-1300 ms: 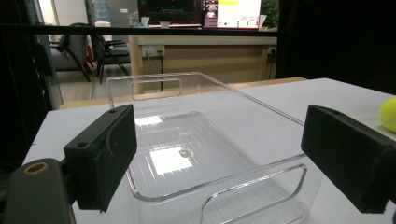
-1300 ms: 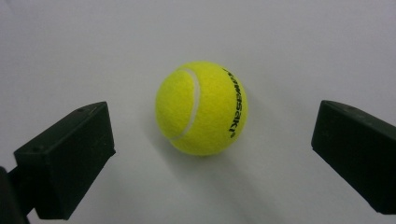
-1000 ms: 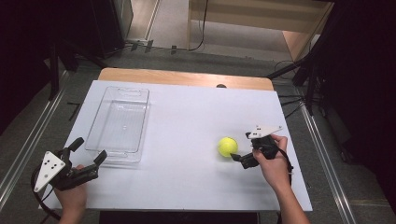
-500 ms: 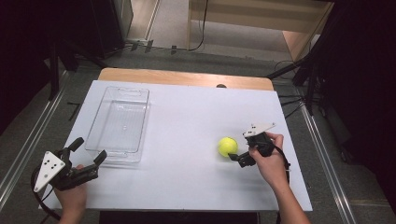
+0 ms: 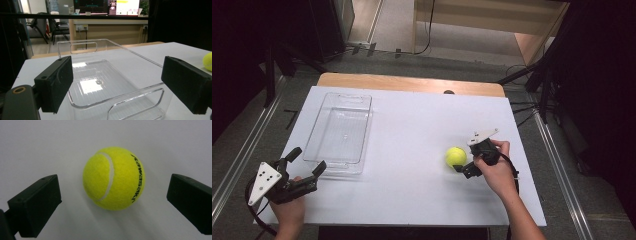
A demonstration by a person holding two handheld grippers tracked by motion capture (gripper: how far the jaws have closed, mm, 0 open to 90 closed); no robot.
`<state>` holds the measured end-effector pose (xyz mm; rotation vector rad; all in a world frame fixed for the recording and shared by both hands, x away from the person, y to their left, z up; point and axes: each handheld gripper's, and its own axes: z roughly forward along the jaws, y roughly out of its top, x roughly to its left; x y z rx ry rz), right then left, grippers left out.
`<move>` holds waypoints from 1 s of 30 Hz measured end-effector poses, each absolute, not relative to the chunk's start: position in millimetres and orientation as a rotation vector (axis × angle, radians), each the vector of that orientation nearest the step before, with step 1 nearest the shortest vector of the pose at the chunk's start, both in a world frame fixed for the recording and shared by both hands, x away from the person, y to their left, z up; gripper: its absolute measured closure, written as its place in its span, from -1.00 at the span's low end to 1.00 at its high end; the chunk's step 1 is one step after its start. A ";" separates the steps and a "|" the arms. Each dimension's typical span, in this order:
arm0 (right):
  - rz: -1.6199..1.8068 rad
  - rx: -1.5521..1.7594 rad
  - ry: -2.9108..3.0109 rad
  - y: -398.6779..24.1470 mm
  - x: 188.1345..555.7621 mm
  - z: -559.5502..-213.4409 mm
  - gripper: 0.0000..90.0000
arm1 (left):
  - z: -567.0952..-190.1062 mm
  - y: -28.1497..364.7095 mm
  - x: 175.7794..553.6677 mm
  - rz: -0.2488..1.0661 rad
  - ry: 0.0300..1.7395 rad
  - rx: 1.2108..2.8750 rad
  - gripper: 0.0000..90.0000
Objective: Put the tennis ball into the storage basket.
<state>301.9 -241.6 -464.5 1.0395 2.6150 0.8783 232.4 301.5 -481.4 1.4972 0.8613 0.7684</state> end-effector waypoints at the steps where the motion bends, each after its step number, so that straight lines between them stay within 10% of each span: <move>1: 0.873 1.030 2.622 -240.9 302.7 -464.7 -1.00 | -481.4 301.5 232.4 0.768 0.861 1.497 -0.75; 30: 0.756 1.024 2.706 -226.6 318.7 -477.8 -0.86 | -481.4 301.4 232.6 0.768 0.858 1.498 -0.75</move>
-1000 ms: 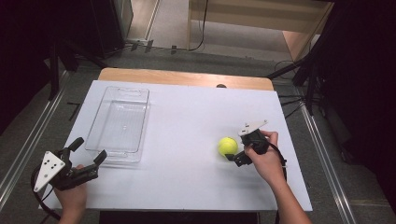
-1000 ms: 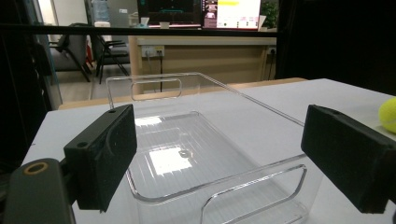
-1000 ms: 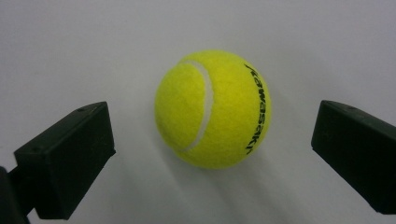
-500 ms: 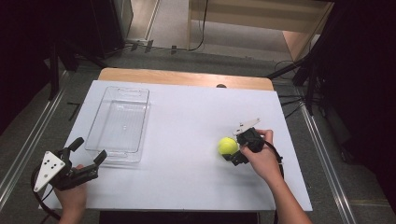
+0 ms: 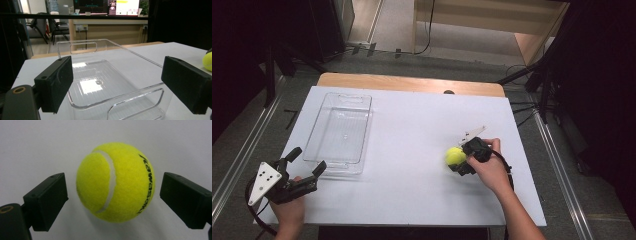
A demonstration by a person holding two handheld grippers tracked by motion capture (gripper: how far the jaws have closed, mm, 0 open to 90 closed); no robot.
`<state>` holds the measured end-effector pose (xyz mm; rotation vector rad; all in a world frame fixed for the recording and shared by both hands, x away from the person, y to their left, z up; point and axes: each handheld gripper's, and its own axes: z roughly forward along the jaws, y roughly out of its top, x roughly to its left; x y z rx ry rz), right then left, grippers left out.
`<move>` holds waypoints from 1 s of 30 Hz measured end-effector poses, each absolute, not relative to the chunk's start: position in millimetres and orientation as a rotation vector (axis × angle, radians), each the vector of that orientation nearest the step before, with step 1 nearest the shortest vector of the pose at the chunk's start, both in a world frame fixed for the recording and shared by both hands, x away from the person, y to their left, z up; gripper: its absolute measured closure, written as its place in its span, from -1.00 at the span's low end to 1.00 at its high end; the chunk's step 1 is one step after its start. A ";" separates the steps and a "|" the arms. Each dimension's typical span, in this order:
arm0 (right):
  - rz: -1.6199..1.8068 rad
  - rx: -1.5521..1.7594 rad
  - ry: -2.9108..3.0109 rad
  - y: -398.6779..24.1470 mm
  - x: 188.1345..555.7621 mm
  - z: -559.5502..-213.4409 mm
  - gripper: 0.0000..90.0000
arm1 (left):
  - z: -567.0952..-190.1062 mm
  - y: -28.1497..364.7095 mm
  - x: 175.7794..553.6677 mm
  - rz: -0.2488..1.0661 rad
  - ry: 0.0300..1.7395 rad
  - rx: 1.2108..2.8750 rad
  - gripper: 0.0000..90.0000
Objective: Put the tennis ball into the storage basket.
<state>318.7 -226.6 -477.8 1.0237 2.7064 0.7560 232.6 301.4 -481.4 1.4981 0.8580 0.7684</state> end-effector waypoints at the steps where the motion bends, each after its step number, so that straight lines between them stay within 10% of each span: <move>1: 0.756 1.024 2.706 -226.6 318.7 -477.8 -0.86 | -481.4 301.4 232.6 0.768 0.858 1.498 -0.75; 30: 0.738 1.048 2.725 -221.0 327.4 -485.6 -0.57 | -481.3 301.4 232.5 0.766 0.858 1.499 -0.75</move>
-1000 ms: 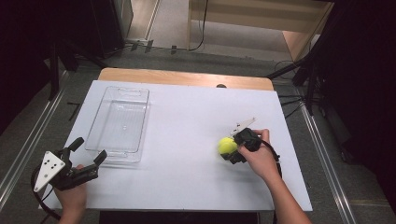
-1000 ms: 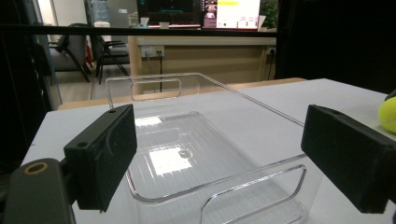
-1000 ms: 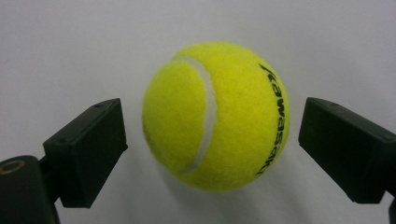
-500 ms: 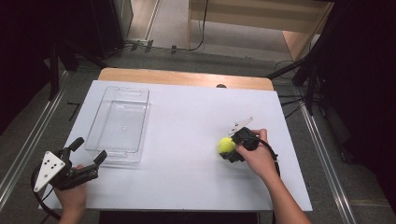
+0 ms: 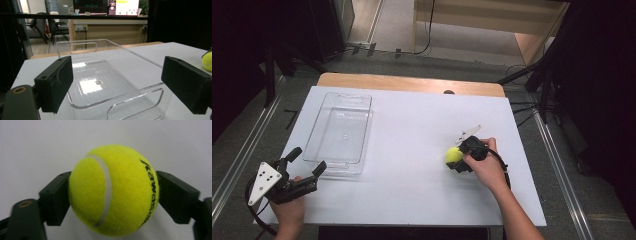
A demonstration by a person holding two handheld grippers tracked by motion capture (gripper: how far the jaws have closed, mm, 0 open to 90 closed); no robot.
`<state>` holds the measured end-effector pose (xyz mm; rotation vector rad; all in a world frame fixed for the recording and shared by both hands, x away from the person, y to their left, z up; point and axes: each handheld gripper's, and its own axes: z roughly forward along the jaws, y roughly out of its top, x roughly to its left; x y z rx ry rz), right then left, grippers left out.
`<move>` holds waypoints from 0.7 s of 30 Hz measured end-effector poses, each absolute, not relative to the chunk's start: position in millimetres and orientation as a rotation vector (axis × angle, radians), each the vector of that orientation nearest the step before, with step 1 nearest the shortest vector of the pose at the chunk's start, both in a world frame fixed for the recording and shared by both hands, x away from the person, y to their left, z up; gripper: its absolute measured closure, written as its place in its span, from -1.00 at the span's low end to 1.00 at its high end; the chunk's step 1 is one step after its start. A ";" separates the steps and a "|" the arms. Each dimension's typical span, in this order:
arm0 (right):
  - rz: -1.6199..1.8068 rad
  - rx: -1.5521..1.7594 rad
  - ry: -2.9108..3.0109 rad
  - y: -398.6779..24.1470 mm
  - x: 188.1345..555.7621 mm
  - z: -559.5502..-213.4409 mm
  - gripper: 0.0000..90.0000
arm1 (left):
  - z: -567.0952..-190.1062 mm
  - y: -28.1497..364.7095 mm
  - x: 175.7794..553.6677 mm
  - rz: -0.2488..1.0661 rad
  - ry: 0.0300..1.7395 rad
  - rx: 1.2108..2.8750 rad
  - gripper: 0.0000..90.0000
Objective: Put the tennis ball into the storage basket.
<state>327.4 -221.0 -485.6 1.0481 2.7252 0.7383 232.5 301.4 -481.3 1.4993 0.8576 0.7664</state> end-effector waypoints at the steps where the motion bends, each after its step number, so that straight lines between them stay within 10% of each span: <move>1: 0.738 1.048 2.725 -221.0 327.4 -485.6 -0.57 | -481.4 301.5 232.6 0.766 0.856 1.499 -0.75; 21: 0.739 1.024 2.737 -217.3 327.3 -480.7 -0.47 | -481.2 301.6 232.4 0.765 0.857 1.500 -0.75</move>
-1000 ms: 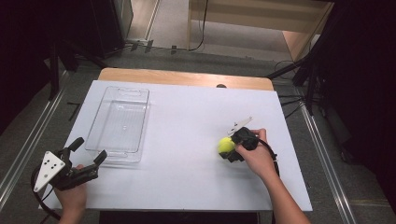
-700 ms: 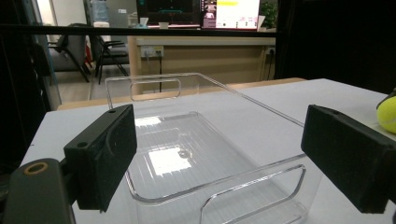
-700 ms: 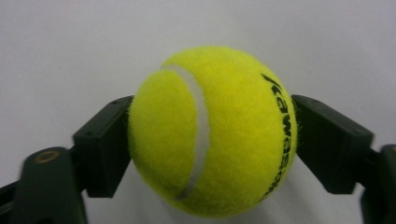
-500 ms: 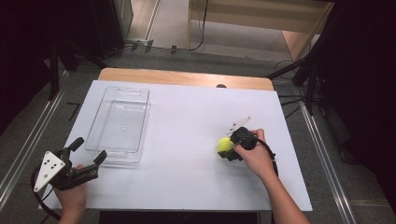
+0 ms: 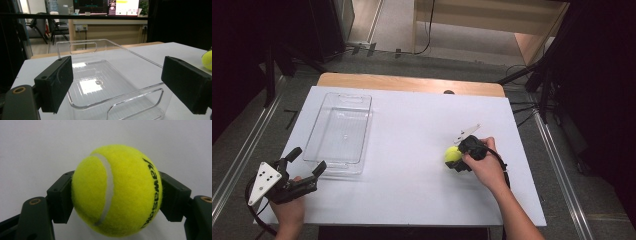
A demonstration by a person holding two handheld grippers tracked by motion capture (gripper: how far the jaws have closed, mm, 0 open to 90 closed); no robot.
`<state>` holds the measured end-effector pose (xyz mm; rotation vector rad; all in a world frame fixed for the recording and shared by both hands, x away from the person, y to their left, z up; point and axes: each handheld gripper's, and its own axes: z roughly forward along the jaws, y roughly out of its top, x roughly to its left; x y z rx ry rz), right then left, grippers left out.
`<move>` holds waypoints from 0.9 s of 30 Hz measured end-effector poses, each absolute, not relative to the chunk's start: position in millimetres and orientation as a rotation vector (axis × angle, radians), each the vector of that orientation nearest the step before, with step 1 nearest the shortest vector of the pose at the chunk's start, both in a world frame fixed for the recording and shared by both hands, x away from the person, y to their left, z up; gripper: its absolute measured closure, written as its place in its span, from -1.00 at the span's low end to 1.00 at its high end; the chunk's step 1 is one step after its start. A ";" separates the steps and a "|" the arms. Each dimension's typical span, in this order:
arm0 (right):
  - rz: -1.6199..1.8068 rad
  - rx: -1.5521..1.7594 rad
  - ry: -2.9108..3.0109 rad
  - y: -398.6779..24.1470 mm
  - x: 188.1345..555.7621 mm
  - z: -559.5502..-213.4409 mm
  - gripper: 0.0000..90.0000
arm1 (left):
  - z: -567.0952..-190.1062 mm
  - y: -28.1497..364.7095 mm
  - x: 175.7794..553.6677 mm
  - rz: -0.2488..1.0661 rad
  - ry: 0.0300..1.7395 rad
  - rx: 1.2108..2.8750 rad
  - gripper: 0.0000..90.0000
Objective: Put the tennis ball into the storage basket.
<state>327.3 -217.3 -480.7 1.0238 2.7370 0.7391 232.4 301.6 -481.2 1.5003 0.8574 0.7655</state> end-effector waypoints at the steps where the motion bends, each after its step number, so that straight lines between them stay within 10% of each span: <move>1: 0.741 1.021 2.737 -217.0 327.5 -478.6 -0.47 | -481.2 301.6 232.4 0.765 0.858 1.500 -0.75; 27: 0.767 0.964 2.769 -204.3 334.6 -458.4 -0.47 | -481.3 302.0 232.4 0.761 0.862 1.495 -0.75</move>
